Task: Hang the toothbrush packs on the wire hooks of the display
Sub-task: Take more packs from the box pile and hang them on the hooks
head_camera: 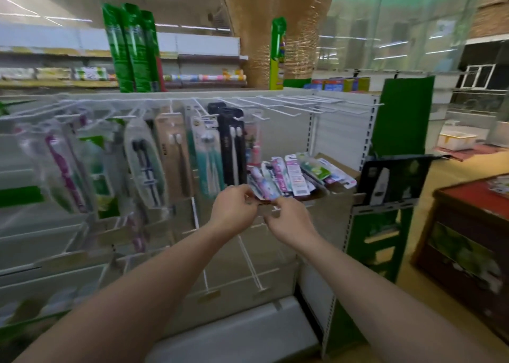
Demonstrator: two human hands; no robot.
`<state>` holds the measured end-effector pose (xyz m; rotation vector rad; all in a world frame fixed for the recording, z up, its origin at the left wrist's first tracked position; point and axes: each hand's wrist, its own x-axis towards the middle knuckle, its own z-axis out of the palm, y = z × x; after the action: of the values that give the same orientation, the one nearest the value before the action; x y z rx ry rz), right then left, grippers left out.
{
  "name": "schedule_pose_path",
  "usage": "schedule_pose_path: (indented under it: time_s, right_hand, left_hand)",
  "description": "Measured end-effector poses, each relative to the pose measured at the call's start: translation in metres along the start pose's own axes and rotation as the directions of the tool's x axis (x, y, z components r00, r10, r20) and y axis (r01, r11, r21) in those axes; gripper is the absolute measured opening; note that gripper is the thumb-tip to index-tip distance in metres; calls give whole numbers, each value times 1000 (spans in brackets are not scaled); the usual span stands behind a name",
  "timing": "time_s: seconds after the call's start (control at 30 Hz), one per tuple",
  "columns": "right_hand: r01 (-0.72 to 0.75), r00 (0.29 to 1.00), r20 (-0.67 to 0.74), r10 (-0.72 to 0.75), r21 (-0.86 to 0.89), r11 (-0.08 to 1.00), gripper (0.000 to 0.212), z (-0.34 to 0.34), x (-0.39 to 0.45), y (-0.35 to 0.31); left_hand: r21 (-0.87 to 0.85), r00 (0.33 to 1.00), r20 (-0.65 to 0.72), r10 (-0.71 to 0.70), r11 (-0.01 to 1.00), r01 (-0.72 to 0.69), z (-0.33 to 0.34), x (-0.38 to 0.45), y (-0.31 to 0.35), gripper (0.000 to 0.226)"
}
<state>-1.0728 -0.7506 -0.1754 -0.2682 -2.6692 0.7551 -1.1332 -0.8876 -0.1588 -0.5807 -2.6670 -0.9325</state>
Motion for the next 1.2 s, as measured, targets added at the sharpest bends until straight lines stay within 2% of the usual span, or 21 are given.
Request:
schedule_pose_path:
  time_s: [0.07, 0.33, 0.63, 0.77, 0.93, 1.1, 1.2]
  right_hand:
    - [-34, 999, 0, 34, -9, 999, 40, -8, 3, 24]
    - [-138, 990, -24, 140, 61, 989, 34, -26, 29, 87]
    - [-213, 969, -142, 203, -59, 975, 25, -38, 98, 112]
    - [-226, 963, -177, 205, -107, 968, 31, -42, 128, 124]
    - [-219, 957, -228, 177, -175, 960, 41, -48, 164, 134]
    - [-209, 970, -172, 173, -213, 954, 41, -43, 198, 147]
    - [-184, 983, -89, 164, -324, 928, 40, -44, 222, 150]
  left_hand:
    - [-5, 1000, 16, 1, 1000, -1, 19, 6, 15, 17]
    - [19, 994, 110, 6, 1000, -8, 68, 51, 45, 32]
    - [-62, 982, 187, -39, 997, 51, 112, 140, 51, 41]
    - [-67, 981, 177, -83, 993, 96, 132, 163, 49, 40]
    - [-45, 993, 119, -14, 999, 20, 146, 182, 48, 43]
    - [-26, 984, 164, -67, 997, 72, 163, 204, 48, 43]
    - [46, 981, 171, -91, 995, 85, 173, 209, 51, 42]
